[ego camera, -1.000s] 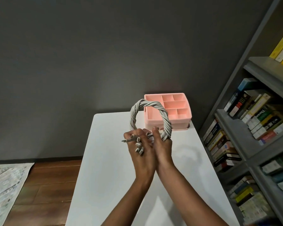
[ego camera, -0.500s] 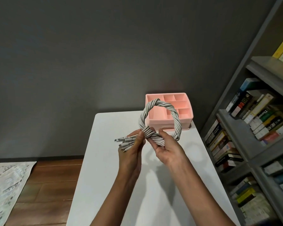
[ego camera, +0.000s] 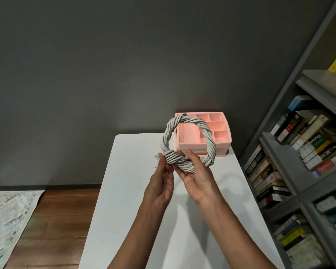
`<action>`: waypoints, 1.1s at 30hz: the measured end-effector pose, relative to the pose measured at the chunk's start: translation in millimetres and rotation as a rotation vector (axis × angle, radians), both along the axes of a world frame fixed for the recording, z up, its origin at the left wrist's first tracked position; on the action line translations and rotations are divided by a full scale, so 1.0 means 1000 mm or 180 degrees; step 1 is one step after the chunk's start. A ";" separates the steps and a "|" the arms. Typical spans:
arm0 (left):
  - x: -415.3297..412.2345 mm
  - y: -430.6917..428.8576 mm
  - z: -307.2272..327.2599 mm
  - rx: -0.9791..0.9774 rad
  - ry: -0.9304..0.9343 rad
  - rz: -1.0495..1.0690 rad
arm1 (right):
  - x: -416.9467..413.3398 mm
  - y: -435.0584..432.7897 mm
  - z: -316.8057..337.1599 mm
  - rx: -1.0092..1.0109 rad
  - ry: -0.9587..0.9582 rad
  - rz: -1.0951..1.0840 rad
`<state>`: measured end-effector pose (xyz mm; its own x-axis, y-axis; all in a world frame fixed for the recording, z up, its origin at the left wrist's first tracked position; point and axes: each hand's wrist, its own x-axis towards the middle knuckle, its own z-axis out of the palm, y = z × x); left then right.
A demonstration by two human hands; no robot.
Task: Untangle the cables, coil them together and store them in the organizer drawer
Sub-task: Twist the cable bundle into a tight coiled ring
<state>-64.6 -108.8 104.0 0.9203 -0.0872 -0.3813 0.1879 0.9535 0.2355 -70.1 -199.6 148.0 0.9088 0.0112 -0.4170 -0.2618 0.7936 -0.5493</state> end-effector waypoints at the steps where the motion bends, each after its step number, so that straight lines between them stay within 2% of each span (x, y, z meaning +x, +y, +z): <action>1: 0.000 -0.002 0.003 -0.0086 0.0034 -0.0009 | 0.000 -0.001 0.001 -0.0031 -0.0077 -0.0040; 4: -0.003 -0.010 0.015 -0.0232 0.0428 -0.0001 | 0.001 -0.002 0.002 -0.0209 -0.0267 -0.0157; 6: -0.003 -0.013 0.021 -0.0132 0.0816 0.0014 | 0.002 -0.003 0.002 -0.0345 -0.0346 -0.0239; 8: -0.002 -0.015 0.025 0.0061 0.0951 -0.0029 | 0.002 -0.004 0.001 -0.0398 -0.0421 -0.0304; 12: -0.001 -0.018 0.019 0.0474 0.1061 0.0077 | 0.000 -0.004 -0.003 -0.0451 -0.0485 -0.0319; 16: 0.000 -0.017 0.015 0.0904 0.1086 -0.0098 | -0.001 -0.004 -0.008 -0.0421 -0.0480 -0.0359; 22: 0.000 0.004 0.004 0.0645 0.1262 -0.0634 | -0.003 -0.006 -0.010 -0.0721 -0.0620 -0.0284; 28: -0.003 0.006 0.013 0.0683 0.0930 -0.0516 | -0.006 -0.008 -0.013 -0.1182 -0.0635 -0.0208; 33: -0.001 0.011 0.003 0.0760 0.1229 -0.0505 | -0.007 -0.009 -0.023 -0.1327 -0.0473 -0.0091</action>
<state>-65.5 -98.0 107.0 0.6900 -0.0834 -0.7190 0.4436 0.8337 0.3289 -76.7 -209.0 125.4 0.9568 -0.1563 -0.2452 -0.1369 0.5020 -0.8540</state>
